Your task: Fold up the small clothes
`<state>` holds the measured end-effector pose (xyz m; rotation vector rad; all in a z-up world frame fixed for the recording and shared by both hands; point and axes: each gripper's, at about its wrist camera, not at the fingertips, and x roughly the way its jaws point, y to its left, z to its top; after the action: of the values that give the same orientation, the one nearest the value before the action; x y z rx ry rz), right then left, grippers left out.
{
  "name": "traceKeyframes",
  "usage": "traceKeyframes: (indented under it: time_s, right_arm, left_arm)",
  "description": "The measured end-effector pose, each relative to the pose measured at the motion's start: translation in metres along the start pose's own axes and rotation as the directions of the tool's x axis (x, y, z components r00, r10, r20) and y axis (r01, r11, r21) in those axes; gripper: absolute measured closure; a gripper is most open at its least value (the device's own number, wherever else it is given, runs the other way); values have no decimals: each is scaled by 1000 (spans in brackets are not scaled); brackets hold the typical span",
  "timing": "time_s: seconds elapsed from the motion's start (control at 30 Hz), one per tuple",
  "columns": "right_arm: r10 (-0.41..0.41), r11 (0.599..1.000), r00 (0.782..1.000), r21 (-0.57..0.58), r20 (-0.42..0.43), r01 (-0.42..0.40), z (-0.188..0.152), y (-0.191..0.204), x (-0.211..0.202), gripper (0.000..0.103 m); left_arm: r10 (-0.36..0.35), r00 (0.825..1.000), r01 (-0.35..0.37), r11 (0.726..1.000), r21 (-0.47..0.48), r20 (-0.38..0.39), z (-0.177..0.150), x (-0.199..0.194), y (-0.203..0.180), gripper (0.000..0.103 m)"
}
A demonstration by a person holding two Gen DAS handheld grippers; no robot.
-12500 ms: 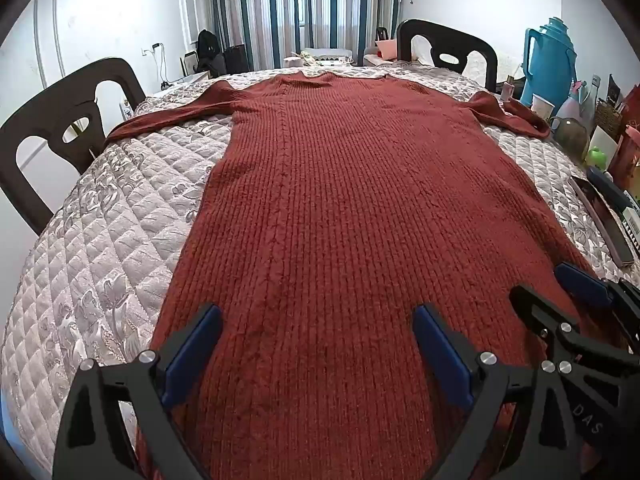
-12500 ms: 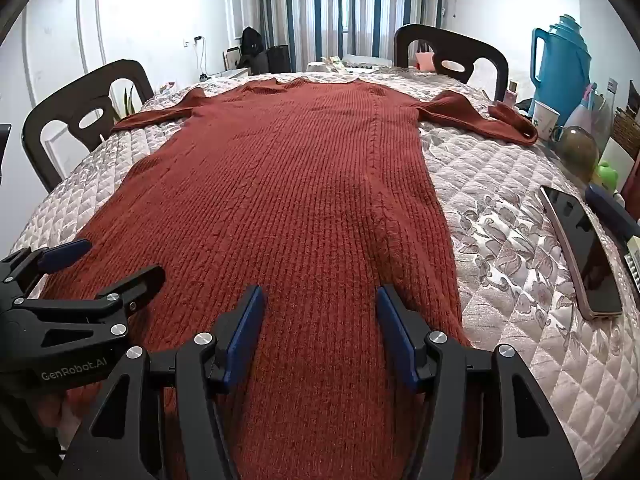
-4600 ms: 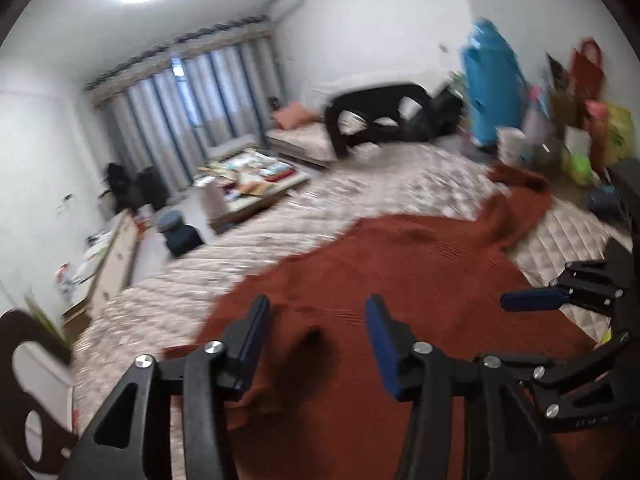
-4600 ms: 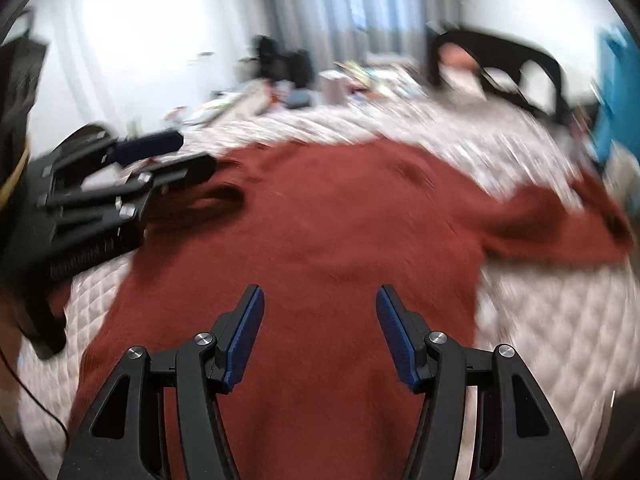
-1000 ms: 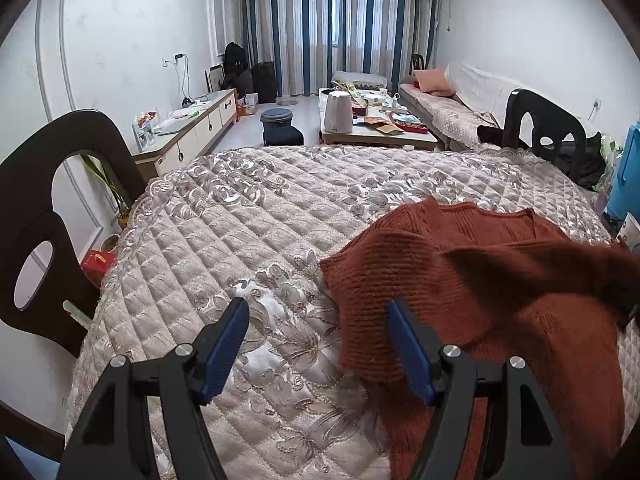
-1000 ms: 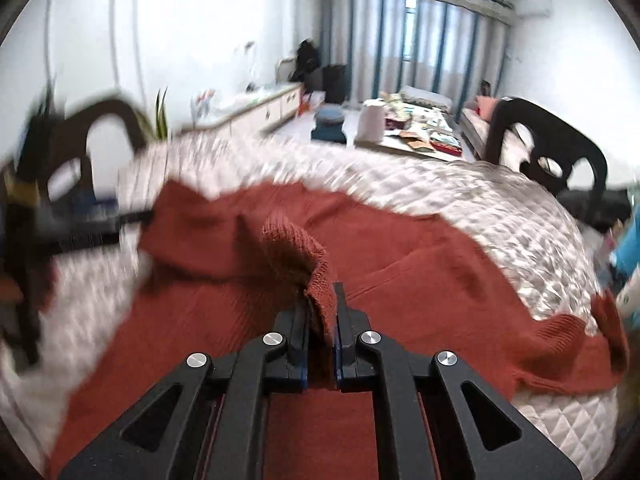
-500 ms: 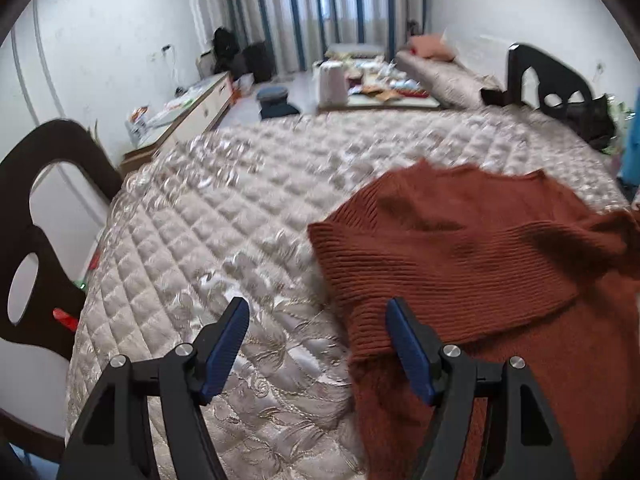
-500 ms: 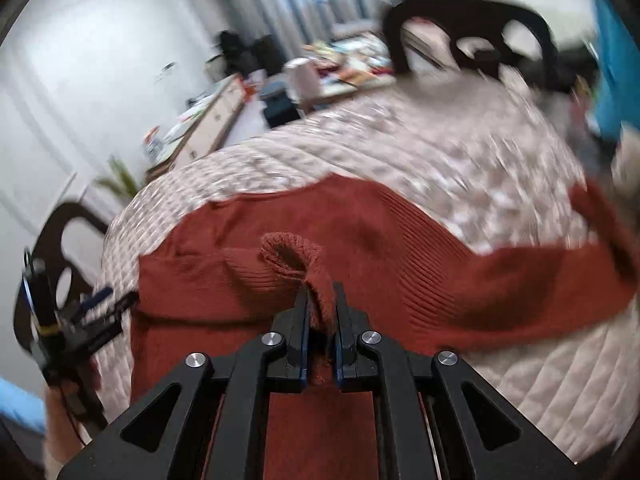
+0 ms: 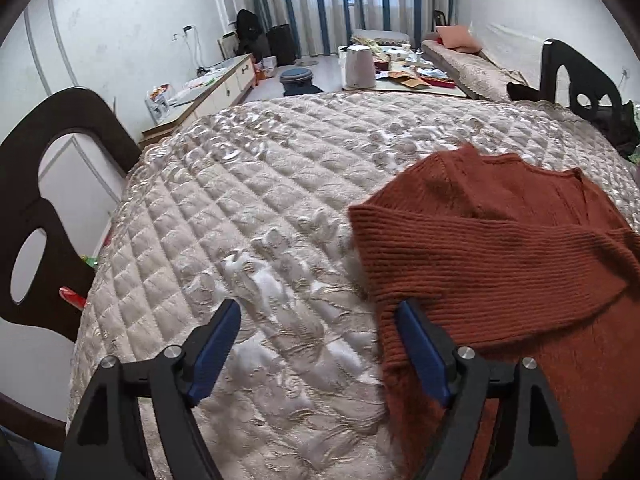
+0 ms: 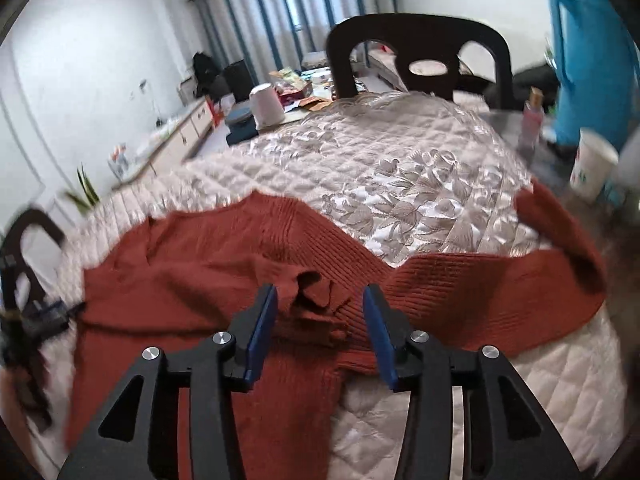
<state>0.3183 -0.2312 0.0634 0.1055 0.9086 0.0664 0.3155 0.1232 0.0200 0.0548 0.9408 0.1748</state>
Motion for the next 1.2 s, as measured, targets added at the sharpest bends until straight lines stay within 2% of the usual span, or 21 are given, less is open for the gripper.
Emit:
traceKeyframes:
  time_s: [0.03,0.13,0.2,0.23,0.3,0.37,0.43,0.53,0.6,0.67,0.77,0.8,0.9,0.97,1.03,1.1,1.2]
  right_arm:
    - [16,1000,1000,-8,-5,-16,-1,1,1,57]
    - [138,990,989,21,-61,-137,-3,0,14,58]
    - [125,990,989,69,-79,-120,-2,-4,21,60]
    - [120,991,990,72,-70,-115,-1,-4,21,77]
    - [162,982,983,106,-86,-153,0,-8,23,91]
    - [183,977,980,130,-84,-171,1,-9,22,92]
    - [169,980,983,122,-75,-159,1,-6,20,92]
    - [201,973,977,130,-74,-190,1,-3,18,92]
    - [204,972,976,131,-76,-194,1,1,19,92]
    - [194,975,978,122,-76,-183,-1,5,20,92]
    - [203,974,976,122,-76,-193,-1,7,19,92]
    - [203,973,976,123,-71,-194,-1,7,19,92]
    - [202,972,978,138,-56,-192,1,3,17,92]
    - [183,974,982,147,-49,-174,3,-1,17,92]
    - [194,969,980,169,-53,-183,4,-5,18,94]
    - [203,964,978,187,-54,-190,5,-9,18,95]
    - [214,955,976,216,-33,-202,7,-16,14,95]
  left_arm:
    - [9,1000,-9,1000,1,-4,-1,1,1,19]
    - [8,1000,-8,1000,-5,3,-3,-1,7,20]
    - [-23,999,24,1000,-18,41,-5,-11,14,20]
    - [-45,997,46,999,-18,65,-6,-16,17,20]
    - [-63,991,62,998,12,118,-10,-30,21,20]
    - [-76,983,61,994,92,166,-15,-43,16,20]
    - [-82,976,40,978,206,201,-23,-53,3,20]
    - [-105,964,2,921,391,243,-39,-62,-27,20]
    - [-137,964,23,895,445,226,-43,-59,-41,20]
    - [-127,966,14,897,442,226,-39,-55,-49,20]
    - [-29,975,-63,914,402,221,-27,-42,-53,20]
    - [3,977,-90,914,396,215,-23,-37,-54,20]
    - [24,975,-115,905,409,222,-24,-31,-55,20]
    - [54,965,-160,896,414,257,-26,-30,-57,29]
    - [57,962,-153,921,358,266,-24,-29,-50,44]
    - [25,968,-96,957,274,250,-20,-31,-37,54]
    - [32,962,-90,975,204,271,-19,-37,-22,57]
